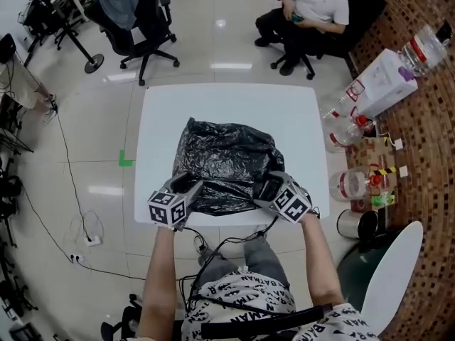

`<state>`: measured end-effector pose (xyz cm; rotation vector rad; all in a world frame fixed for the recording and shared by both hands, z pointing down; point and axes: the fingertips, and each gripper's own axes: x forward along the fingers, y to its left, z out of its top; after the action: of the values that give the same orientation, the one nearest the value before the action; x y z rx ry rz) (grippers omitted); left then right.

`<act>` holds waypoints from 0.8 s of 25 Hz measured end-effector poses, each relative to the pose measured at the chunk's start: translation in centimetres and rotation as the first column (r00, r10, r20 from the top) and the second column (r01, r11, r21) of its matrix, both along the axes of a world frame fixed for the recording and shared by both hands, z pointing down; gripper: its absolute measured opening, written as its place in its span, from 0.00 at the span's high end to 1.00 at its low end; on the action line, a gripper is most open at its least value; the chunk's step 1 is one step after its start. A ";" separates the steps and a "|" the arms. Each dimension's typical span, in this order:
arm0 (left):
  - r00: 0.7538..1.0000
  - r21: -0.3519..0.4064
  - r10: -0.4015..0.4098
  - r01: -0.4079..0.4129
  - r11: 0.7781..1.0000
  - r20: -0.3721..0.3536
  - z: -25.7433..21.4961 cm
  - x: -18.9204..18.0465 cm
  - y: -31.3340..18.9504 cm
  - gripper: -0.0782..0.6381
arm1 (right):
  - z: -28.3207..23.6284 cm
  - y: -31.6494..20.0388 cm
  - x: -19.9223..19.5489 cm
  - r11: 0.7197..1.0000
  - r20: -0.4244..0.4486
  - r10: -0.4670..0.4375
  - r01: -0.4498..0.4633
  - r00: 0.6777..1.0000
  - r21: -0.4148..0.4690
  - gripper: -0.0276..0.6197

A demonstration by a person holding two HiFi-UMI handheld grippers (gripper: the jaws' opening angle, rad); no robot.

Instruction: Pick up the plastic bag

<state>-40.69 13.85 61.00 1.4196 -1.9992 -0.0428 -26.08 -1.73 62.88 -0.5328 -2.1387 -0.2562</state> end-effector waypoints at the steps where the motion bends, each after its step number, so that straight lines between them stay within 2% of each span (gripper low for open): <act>1: 1.000 -0.038 -0.006 0.006 0.999 0.002 0.7 -0.5 0.4 0.46 | 0.0 0.2 0.0 1.000 -0.002 -0.001 0.001 1.000 -0.004 0.30; 2: 1.000 -0.076 -0.012 0.013 0.997 0.008 1.5 -1.0 0.9 0.41 | 0.0 0.4 -0.1 1.000 -0.003 0.000 0.000 1.000 -0.008 0.30; 6: 0.998 -0.201 -0.069 0.070 0.977 0.014 4.6 -2.3 3.1 0.43 | 0.6 0.7 -0.5 1.000 -0.011 0.011 -0.011 1.000 0.000 0.30; 8: 0.994 -0.246 -0.107 0.100 0.964 -0.016 6.0 -2.7 3.8 0.63 | 2.0 0.1 -0.6 1.000 -0.047 0.018 -0.018 0.999 0.018 0.30; 9: 0.991 -0.258 -0.125 0.111 0.960 -0.039 6.4 -2.7 4.1 0.81 | 2.8 -0.3 -0.5 0.999 -0.073 0.022 -0.020 0.997 0.029 0.30; 10: 0.988 -0.265 -0.142 0.121 0.957 -0.062 6.6 -2.6 4.4 0.89 | 3.6 -0.6 -0.2 0.999 -0.099 0.023 -0.019 0.995 0.041 0.30; 12: 0.983 -0.258 -0.169 0.144 0.956 -0.078 6.2 -2.2 5.2 0.89 | 4.8 -0.9 0.6 0.998 -0.143 0.018 -0.009 0.990 0.062 0.30; 14: 0.975 -0.215 -0.211 0.193 0.957 -0.064 5.0 -1.6 6.4 0.89 | 5.8 -0.7 1.1 0.998 -0.175 0.004 0.007 0.985 0.065 0.30; 16: 0.958 -0.195 -0.283 0.269 0.943 -0.048 4.5 -0.9 8.2 0.89 | 6.7 -0.2 0.9 0.999 -0.197 -0.003 0.012 0.980 0.047 0.30; 18: 0.940 -0.264 -0.339 0.318 0.911 -0.040 6.2 0.6 10.0 0.89 | 7.3 0.1 0.4 0.999 -0.214 0.002 0.006 0.977 0.035 0.30; 20: 0.935 -0.359 -0.351 0.309 0.880 -0.056 9.0 2.5 10.5 0.89 | 8.0 -0.2 0.3 0.999 -0.244 0.002 0.009 0.970 0.044 0.30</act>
<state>-38.17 24.31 70.00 0.8256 -2.0095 0.0696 -25.77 -1.91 70.83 -0.5148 -1.8888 -0.2272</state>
